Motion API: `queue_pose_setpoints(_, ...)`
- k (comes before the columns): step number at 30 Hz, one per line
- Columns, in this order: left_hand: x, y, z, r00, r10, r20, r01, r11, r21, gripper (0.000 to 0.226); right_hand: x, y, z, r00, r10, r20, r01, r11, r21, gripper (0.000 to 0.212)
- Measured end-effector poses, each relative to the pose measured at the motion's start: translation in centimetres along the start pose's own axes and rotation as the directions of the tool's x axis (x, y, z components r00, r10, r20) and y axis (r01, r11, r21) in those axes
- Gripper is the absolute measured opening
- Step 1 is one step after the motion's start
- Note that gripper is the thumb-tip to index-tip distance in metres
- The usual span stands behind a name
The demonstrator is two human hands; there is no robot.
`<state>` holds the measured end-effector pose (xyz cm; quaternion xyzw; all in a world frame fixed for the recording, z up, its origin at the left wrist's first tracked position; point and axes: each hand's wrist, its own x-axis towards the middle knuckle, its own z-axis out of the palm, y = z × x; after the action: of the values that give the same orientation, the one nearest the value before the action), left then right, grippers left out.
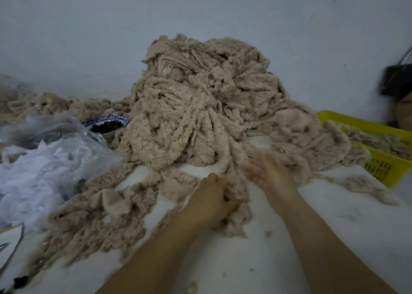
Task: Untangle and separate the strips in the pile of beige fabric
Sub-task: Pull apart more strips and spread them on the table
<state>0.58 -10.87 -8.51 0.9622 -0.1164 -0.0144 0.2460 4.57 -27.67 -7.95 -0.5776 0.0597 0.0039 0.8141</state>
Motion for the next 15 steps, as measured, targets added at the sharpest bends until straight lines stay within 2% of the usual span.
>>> queue_pose_setpoints(1,0.0,0.3,0.1,0.999,0.009,-0.048,-0.01,1.0,-0.028,0.029,0.0,0.6,0.3,0.998,-0.058,-0.011,0.054,0.978,-0.202,0.016)
queue_pose_setpoints(2,-0.1,0.4,0.0,0.996,0.013,-0.09,-0.023,0.994,-0.108,0.02,0.0,1.1,0.5,0.994,-0.106,-0.006,0.094,0.908,-0.408,0.019)
queue_pose_setpoints(3,-0.3,0.5,-0.2,0.993,0.001,-0.115,-0.029,0.97,-0.24,0.013,0.1,1.2,0.7,0.99,-0.139,0.008,0.116,0.787,-0.606,0.025)
queue_pose_setpoints(4,-0.5,0.5,-0.5,0.992,-0.011,-0.125,-0.039,0.919,-0.392,0.012,0.1,1.1,0.8,0.989,-0.146,0.032,0.125,0.692,-0.711,0.03)
queue_pose_setpoints(5,-0.8,0.6,-0.8,0.992,-0.011,-0.127,-0.056,0.854,-0.518,0.016,0.0,1.0,0.8,0.99,-0.122,0.064,0.131,0.686,-0.716,0.034)
queue_pose_setpoints(6,-1.0,0.7,-1.1,0.992,0.003,-0.125,-0.078,0.798,-0.598,0.019,-0.3,0.9,1.0,0.992,-0.043,0.115,0.106,0.771,-0.627,0.036)
queue_pose_setpoints(7,-1.3,0.8,-1.3,0.993,0.031,-0.112,-0.096,0.769,-0.632,0.018,-0.8,0.7,1.4,0.98,0.07,0.187,0.03,0.873,-0.487,0.037)
queue_pose_setpoints(9,-1.9,1.0,-1.3,0.992,0.122,-0.029,-0.114,0.783,-0.612,0.012,-1.5,0.5,2.0,0.942,0.162,0.295,-0.057,0.941,-0.333,0.038)
queue_pose_setpoints(11,-2.2,1.3,-1.2,0.975,0.21,0.066,-0.146,0.842,-0.519,0.013,-1.6,0.6,2.3,0.953,0.14,0.27,-0.025,0.921,-0.388,0.032)
queue_pose_setpoints(13,-2.2,1.3,-1.1,0.959,0.246,0.14,-0.158,0.875,-0.459,0.012,-1.8,0.7,2.8,0.979,0.098,0.179,-0.002,0.883,-0.47,0.031)
queue_pose_setpoints(15,-2.2,0.9,-1.2,0.945,0.258,0.201,-0.125,0.854,-0.505,0.021,-1.9,0.8,3.3,0.992,-0.014,0.129,0.078,0.856,-0.511,0.035)
